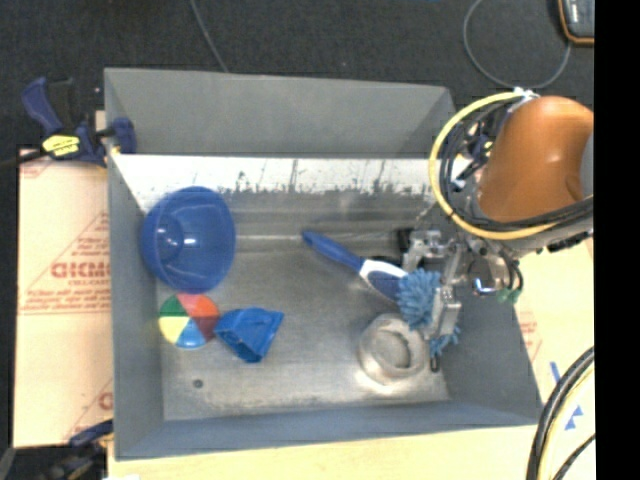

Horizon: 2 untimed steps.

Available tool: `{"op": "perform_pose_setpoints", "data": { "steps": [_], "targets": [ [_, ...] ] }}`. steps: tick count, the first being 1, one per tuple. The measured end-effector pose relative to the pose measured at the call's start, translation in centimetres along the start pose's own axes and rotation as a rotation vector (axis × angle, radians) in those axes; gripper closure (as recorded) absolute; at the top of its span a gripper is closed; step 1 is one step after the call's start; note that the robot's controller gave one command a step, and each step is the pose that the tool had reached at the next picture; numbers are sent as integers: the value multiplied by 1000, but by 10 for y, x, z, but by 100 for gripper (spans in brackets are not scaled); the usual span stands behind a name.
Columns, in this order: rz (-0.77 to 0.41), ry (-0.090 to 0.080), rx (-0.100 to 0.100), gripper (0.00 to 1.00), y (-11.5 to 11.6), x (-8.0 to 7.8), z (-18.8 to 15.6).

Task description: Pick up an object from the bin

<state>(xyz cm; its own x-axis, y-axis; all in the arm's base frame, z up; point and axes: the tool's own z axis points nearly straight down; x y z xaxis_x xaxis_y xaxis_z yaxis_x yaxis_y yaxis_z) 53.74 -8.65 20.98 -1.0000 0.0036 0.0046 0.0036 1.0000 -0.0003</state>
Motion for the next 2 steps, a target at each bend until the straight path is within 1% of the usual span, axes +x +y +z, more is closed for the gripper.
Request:
{"op": "perform_pose_setpoints", "data": {
  "steps": [1,2],
  "targets": [
    [-4,-8,1,0,0,-2,-5],
    [81,-17,0,0,-54,-50,120]
  ]
}}
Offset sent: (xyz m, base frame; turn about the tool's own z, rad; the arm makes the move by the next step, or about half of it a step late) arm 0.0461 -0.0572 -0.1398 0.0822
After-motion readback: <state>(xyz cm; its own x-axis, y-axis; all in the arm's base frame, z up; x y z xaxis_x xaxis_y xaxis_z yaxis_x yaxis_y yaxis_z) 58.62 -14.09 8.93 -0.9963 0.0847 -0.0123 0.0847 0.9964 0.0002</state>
